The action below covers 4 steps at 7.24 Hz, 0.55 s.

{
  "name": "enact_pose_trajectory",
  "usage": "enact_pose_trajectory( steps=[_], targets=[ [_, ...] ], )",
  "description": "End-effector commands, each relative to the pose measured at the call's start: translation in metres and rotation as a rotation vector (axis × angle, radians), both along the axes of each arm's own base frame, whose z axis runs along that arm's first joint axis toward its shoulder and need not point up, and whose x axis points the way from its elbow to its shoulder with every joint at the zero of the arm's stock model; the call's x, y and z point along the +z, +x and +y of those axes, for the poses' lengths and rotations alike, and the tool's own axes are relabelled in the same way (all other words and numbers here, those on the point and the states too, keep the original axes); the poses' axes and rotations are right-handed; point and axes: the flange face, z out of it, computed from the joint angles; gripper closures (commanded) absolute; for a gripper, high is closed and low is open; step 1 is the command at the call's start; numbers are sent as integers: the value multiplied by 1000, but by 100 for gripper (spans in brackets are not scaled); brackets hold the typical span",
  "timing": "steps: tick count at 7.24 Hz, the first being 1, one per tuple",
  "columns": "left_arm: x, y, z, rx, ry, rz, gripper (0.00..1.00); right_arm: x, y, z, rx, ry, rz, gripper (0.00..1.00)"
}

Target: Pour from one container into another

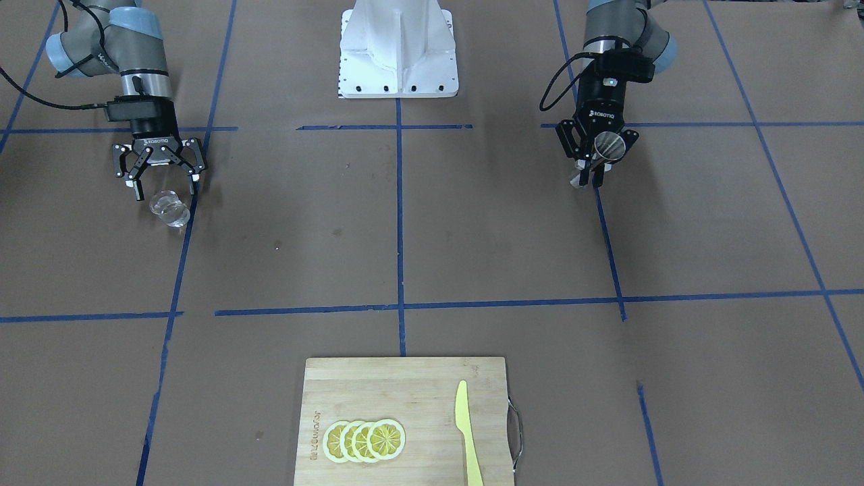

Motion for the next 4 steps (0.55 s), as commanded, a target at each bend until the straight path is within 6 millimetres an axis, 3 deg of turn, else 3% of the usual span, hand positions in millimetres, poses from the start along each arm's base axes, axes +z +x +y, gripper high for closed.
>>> enact_pose_trajectory(
  steps=[1,4],
  targets=[
    [3,0,-1,-2,-1,-6,100,-4,-4,-14,27,7,-6,0],
    [9,3,-1,-1,-2,-24,100,9,-6,-21,43,2,11,0]
  ],
)
